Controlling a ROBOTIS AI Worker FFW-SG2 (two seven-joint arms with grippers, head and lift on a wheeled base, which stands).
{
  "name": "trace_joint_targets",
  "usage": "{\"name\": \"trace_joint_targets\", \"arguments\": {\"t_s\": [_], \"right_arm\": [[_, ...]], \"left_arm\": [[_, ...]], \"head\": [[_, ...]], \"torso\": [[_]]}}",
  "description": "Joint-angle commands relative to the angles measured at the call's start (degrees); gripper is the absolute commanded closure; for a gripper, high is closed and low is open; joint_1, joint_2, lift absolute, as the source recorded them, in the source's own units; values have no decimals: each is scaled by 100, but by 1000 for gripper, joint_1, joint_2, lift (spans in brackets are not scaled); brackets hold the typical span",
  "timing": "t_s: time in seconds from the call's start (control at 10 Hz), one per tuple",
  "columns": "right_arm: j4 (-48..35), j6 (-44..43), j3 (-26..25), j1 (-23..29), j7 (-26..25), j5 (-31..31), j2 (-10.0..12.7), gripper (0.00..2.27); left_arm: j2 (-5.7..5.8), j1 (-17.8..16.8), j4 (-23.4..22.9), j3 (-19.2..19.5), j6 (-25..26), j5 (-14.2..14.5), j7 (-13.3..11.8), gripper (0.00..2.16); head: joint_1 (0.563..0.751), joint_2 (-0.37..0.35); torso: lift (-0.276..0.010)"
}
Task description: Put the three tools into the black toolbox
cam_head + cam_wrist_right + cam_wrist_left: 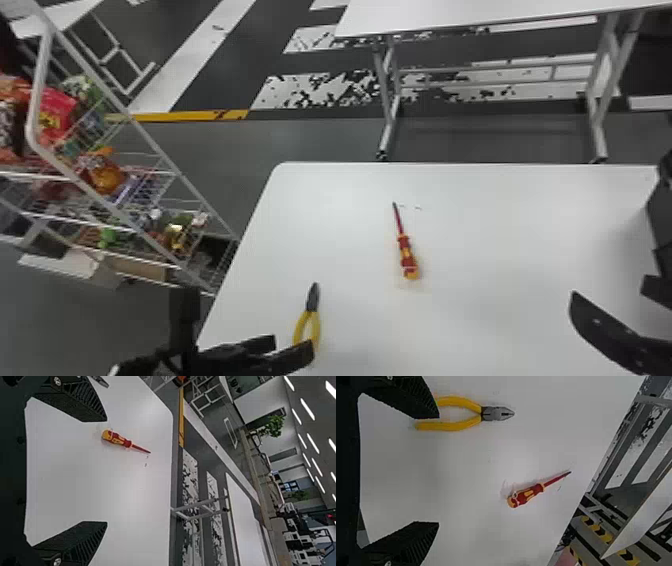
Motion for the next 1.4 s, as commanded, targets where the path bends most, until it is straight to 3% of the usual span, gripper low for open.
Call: {"name": "trace_joint_targets", "arguments": {"t_s": [0.0, 0.1, 0.3, 0.4, 0.7, 0.9, 1.1, 1.2, 1.3], "right_arm": [[-16, -14, 0, -30, 1, -41, -71, 76], [-25, 3, -9, -39, -17, -33, -71, 76], [-16, 21, -26, -48, -8, -24, -71, 76], [-16, 38, -26, -92, 1, -59, -115, 76], [-16, 3, -53, -101, 62, -112, -124, 76], [-16, 3, -53, -136, 62, -129, -194, 76], [-16, 3, -35, -136, 62, -129, -194, 76], [-16, 3, 9, -127, 62, -129, -194, 76], [-34, -14, 44, -109, 62, -129, -194, 76]], "left_arm": [[13, -167, 96, 5, 130, -196, -8, 33], [-4, -193, -97, 5, 535, -214, 71, 33], [31, -211, -879, -30, 2616, -249, 845, 33], [128, -360, -1143, 84, 2616, -284, 933, 33], [356, -659, -1231, 357, 2616, -328, 616, 36], [400, -782, -1099, 330, 2616, -644, 273, 36], [620, -1037, -747, 251, 2616, -996, -228, 36], [629, -1063, -668, 207, 2616, -1172, -377, 39], [716, -1098, -572, 207, 2616, -1224, -474, 39]], "head": [[695, 350], [695, 350], [695, 350], [695, 350], [695, 350], [695, 350], [695, 350], [695, 350], [695, 350]], "torso": [[-51], [-51], [-51], [-51], [-51], [-51], [-51], [-51], [-51]]}}
